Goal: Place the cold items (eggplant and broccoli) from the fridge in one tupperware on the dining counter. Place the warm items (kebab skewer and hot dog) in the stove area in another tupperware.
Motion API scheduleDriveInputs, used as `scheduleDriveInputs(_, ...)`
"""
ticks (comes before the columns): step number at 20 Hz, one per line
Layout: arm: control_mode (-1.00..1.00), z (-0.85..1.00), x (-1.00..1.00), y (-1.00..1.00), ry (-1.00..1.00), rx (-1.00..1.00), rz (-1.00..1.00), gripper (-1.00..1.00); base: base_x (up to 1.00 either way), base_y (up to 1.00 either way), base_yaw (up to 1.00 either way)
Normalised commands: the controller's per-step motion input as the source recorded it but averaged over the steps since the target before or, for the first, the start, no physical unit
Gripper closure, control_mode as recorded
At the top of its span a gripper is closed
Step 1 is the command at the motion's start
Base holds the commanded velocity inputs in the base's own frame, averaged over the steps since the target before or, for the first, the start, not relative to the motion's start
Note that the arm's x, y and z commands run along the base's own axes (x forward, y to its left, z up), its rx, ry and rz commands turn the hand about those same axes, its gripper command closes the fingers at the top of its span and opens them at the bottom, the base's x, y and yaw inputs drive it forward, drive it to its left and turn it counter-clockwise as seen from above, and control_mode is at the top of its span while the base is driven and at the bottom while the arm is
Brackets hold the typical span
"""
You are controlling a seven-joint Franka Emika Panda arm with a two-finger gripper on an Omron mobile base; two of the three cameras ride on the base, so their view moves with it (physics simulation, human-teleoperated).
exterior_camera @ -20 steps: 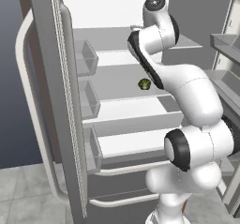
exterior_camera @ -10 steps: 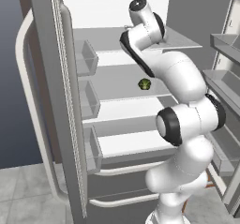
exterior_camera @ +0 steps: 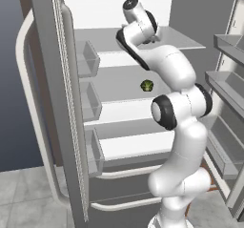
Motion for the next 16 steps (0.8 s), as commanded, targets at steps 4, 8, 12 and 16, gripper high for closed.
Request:
scheduleDriveInputs(4,-1.0,-0.32,0.53,0.0,-0.07,0.0,-0.03,-1.0,0.0,0.0,0.0)
scheduleDriveInputs(8,-1.0,-0.17,0.35,-0.1,-0.19,-0.02,-0.04,-1.0,0.0,0.0,0.0)
scheduleDriveInputs(12,-1.0,-0.5,0.05,-0.51,-0.06,-0.03,-0.08,1.0,0.0,0.0,0.0)
scheduleDriveInputs(16,-1.0,-0.79,-0.04,-0.89,0.0,-0.03,-0.16,1.0,0.0,0.0,0.0)
